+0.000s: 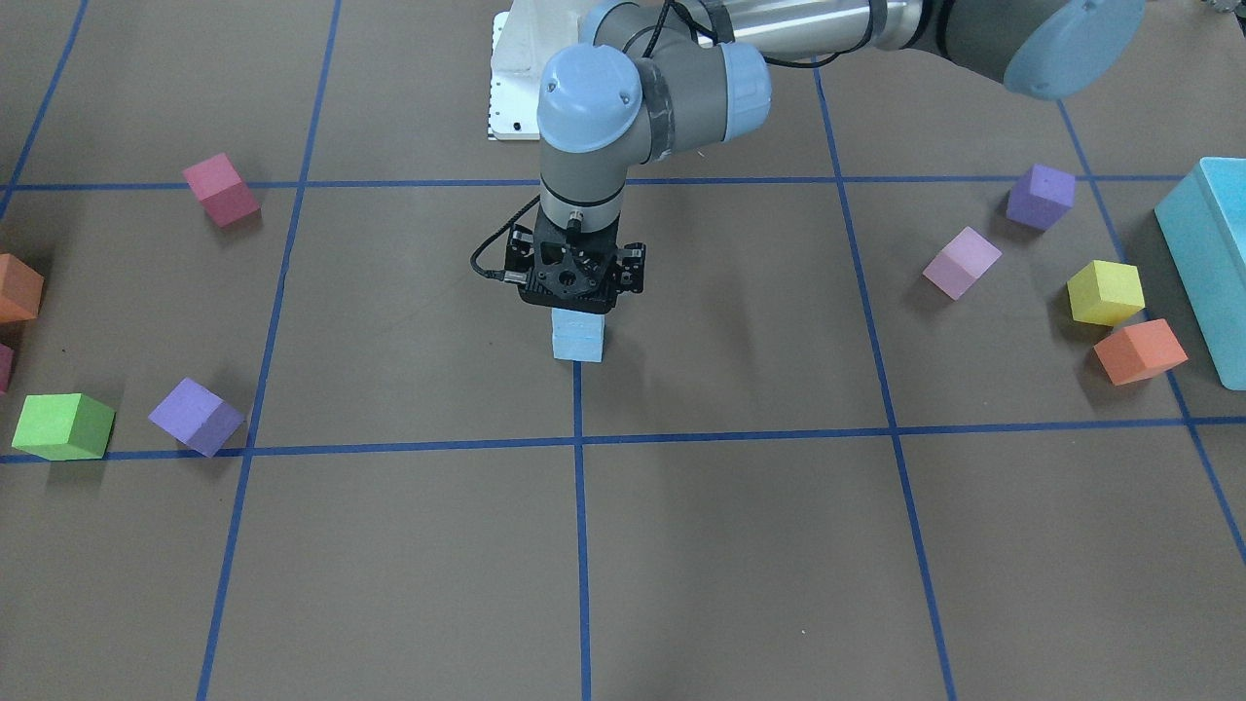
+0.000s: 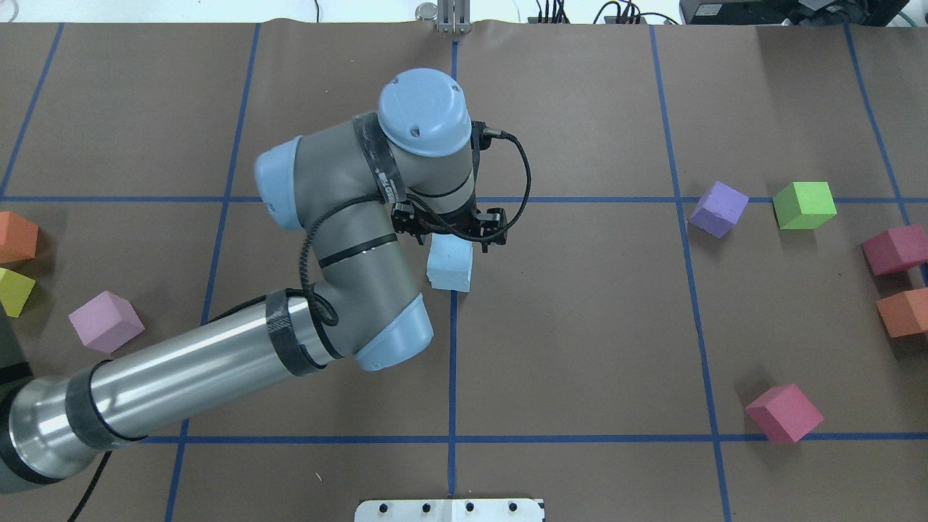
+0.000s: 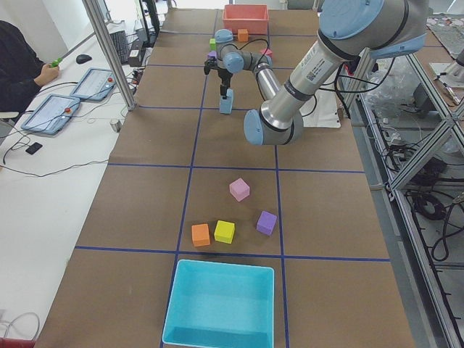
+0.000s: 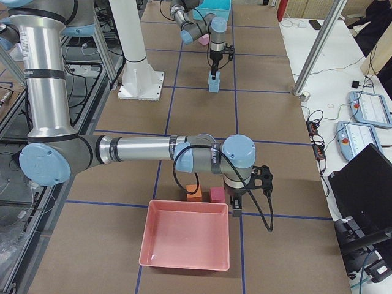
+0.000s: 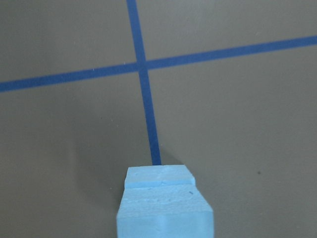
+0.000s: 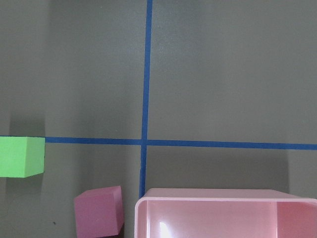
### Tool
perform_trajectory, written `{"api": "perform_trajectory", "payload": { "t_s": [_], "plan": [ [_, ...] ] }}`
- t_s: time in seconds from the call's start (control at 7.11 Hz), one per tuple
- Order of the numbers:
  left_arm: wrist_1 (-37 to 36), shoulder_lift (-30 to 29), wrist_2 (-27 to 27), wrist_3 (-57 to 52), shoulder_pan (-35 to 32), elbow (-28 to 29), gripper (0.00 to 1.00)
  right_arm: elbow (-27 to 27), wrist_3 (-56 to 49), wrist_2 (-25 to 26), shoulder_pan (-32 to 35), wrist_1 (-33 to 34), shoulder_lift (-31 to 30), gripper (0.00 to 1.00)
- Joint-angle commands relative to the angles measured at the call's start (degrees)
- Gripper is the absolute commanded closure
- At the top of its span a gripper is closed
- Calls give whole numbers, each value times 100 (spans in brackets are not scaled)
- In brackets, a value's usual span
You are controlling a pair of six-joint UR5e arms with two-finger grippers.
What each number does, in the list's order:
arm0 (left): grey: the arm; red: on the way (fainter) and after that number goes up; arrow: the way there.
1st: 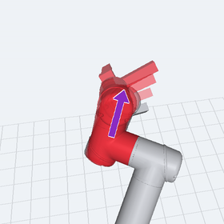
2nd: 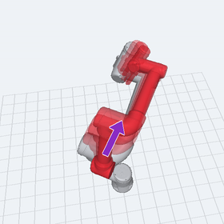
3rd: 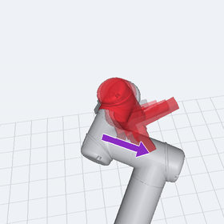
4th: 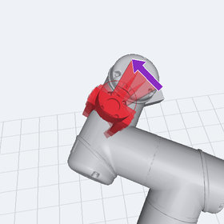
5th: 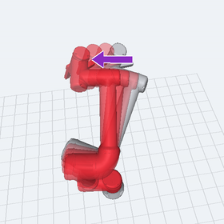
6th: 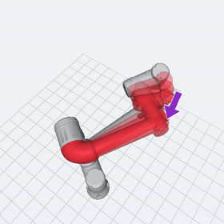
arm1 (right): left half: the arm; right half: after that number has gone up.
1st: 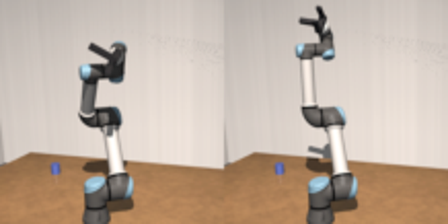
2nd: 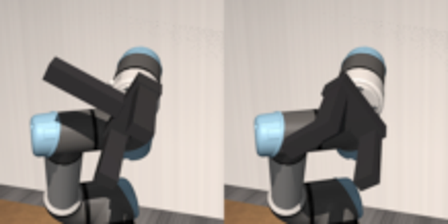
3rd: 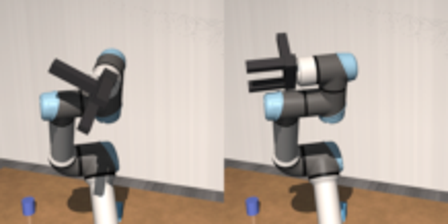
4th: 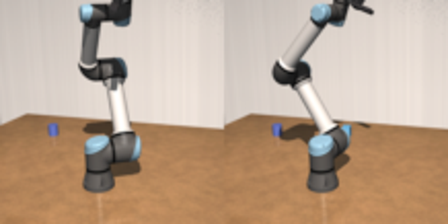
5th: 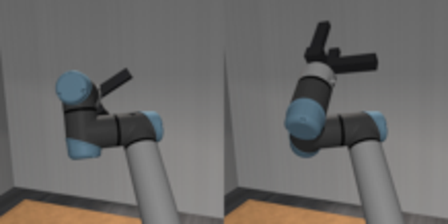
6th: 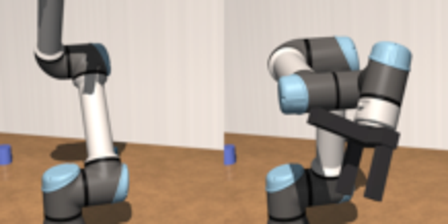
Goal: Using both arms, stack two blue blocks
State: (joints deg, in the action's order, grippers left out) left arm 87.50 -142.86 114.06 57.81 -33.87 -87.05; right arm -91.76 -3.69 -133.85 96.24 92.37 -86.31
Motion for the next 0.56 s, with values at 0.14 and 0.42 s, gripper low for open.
{"api": "perform_trajectory", "payload": {
  "t_s": [0.14, 0.42],
  "plan": [
    [-189, 1773, 1612, -1616, -1826, -1882, 2, 17, 0, 8, -9, -9, 9, 0],
    [-207, 2925, 2206, -3128, -3094, -2167, 2, 17, 0, 8, -26, -18, 9, 0]
  ]
}}
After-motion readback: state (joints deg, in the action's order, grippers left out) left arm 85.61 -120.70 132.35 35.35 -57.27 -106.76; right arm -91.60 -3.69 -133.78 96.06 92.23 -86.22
